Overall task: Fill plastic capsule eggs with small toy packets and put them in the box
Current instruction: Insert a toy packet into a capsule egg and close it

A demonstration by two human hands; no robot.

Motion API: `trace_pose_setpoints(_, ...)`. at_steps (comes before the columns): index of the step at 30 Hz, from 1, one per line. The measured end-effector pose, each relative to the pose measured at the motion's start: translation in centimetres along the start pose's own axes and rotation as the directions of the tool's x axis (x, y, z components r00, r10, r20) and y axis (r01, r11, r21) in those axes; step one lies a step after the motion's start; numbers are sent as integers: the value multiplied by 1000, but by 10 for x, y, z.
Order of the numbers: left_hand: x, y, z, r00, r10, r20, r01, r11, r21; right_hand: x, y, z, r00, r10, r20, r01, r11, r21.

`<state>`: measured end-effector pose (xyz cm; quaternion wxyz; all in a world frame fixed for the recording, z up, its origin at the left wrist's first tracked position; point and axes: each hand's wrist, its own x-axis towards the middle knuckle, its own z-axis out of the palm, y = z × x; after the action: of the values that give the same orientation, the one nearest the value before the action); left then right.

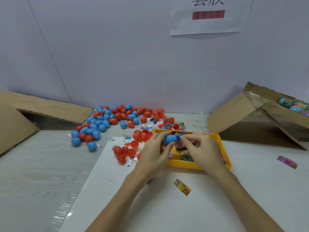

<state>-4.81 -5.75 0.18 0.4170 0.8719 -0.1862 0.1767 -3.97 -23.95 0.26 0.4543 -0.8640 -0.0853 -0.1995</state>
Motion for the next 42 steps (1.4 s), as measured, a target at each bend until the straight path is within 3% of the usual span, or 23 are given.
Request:
trace_pose_setpoints(3, 0, 1, -1, 1000, -5, -15, 6, 1000, 7, 1, 1, -2, 1000, -7, -21, 8, 999, 37)
trace_pose_setpoints(11, 0, 1, -1, 1000, 5, 5, -5, 1000, 21, 2, 2, -1, 993, 70, 90, -88, 974, 210)
trace_pose_setpoints(16, 1, 0, -2, 1000, 11, -3, -11, 1000, 22, 4, 5, 1, 990, 132, 55, -142, 954, 263)
trace_pose_setpoints(22, 0, 0, 0, 998, 58, -5, -58, 998, -1, 3, 6, 3, 986, 169, -9, -164, 965, 204)
trace_pose_setpoints(34, 1, -3, 0, 999, 48, -1, -48, 999, 15, 2, -2, 3, 974, 224, -24, -207, 931, 302)
trace_pose_setpoints(42, 0, -4, -1, 999, 46, 11, -46, 999, 16, 0, -2, 4, 986, 164, -3, -159, 959, 236)
